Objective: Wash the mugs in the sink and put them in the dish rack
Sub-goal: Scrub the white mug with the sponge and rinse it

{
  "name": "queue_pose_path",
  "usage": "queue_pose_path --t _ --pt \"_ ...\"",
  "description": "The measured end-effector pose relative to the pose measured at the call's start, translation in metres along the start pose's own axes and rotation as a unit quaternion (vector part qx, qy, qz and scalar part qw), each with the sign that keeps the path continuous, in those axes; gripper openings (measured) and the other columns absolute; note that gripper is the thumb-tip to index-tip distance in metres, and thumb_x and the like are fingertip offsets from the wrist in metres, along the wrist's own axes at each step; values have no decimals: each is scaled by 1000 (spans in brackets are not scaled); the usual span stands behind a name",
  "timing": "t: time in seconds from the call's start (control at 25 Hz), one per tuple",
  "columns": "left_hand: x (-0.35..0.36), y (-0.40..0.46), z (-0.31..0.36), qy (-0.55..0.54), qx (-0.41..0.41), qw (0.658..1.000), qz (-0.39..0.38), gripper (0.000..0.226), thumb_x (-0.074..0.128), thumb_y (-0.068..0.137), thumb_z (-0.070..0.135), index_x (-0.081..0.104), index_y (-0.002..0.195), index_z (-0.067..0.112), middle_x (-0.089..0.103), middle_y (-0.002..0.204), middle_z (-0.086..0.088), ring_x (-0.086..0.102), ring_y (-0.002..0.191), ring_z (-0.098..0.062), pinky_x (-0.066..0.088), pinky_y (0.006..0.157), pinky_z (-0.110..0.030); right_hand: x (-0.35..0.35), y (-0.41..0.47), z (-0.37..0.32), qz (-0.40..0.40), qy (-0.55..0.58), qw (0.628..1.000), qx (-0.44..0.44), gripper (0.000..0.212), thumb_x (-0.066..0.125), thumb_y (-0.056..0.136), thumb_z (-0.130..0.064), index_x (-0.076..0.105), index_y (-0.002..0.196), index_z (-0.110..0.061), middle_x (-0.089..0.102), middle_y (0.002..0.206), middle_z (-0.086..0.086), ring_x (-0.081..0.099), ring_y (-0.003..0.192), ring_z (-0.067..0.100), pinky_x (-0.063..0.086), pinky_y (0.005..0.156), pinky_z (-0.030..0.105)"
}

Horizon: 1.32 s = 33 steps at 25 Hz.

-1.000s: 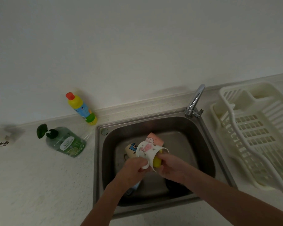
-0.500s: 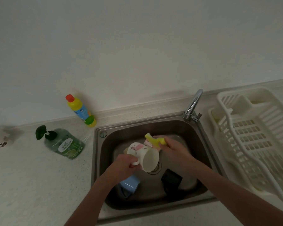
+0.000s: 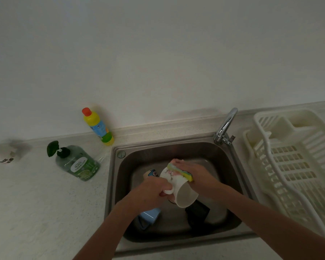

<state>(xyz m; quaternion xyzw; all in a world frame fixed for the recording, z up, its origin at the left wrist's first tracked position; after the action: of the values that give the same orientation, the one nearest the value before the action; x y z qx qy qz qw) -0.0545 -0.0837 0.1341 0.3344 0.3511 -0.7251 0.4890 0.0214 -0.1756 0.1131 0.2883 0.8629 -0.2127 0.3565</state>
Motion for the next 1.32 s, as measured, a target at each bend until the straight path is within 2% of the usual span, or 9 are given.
queue_pose_path --t 0.24,0.36,0.44,0.56,0.68,0.88,1.12,1.24,1.32 --pt "4 -6 2 -71 -37 997 21 23 53 96 44 58 83 26 46 91 17 50 82 -1 41 75 -13 -6 -8 -8 36 -43 998 -33 68 57 92 -1 36 151 -29 30 158 -9 22 143 3 21 120 26" --pt "-1 -10 -7 -169 -133 969 118 11 51 100 28 54 100 17 45 108 8 52 93 -6 46 74 -13 -13 -10 -13 62 -66 995 -39 69 58 93 -3 30 152 -27 27 159 -6 11 140 2 19 117 25" --pt "7 -18 -24 -319 -242 898 179 18 58 95 18 47 108 24 50 113 2 60 94 -11 55 69 -19 -16 -12 -18 89 -68 992 -50 73 65 89 -2 32 151 -23 29 158 -1 13 142 9 24 116 33" --pt "45 -23 -29 -556 -354 734 165 25 53 93 2 50 115 15 62 112 -14 67 95 -25 61 66 -33 -15 -18 -28 125 -91 984 -93 79 76 79 0 41 148 -17 36 155 4 22 144 21 29 111 40" --pt "51 -24 -22 -616 -366 676 173 26 45 93 -6 58 113 3 67 112 -19 68 101 -30 61 73 -38 -10 -16 -33 100 -99 984 -113 83 74 84 -11 31 153 -22 17 162 -2 8 150 21 18 116 38" --pt "31 -29 -21 -572 -317 717 242 33 38 91 -12 60 97 11 68 102 -12 67 96 -22 59 71 -32 4 -23 -41 24 -163 979 -122 89 60 92 -19 2 157 -37 -29 161 -5 -30 147 26 16 114 37" --pt "29 -22 -14 -476 -299 802 201 27 41 99 1 55 106 23 63 109 -3 65 100 -16 60 79 -35 -2 -19 -61 16 -234 961 -150 93 57 80 -48 6 157 -35 -12 165 2 -7 150 38 18 112 43" --pt "31 -27 -23 -538 -308 746 242 26 38 94 -8 56 111 2 66 109 -13 67 98 -23 58 65 -27 -17 -12 -31 12 15 1000 -14 112 80 77 -33 0 155 -38 7 161 -7 32 142 21 44 102 22" --pt "33 -33 -32 -574 -317 707 265 25 39 94 -6 55 113 0 66 112 -15 68 101 -26 59 67 -33 -16 -20 -23 17 142 990 8 99 77 83 -27 6 152 -40 31 149 -15 39 138 12 42 93 10"
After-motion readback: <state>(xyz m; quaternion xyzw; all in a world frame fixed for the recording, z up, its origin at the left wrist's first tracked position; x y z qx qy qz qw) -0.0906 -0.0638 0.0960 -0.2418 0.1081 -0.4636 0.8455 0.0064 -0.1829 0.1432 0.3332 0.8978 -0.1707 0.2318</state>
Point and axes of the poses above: each hand's wrist, its own y-axis towards the middle knuckle, its own x-axis out of the palm, z = x × y, the point moved 10 cm from there along y, towards the middle knuckle
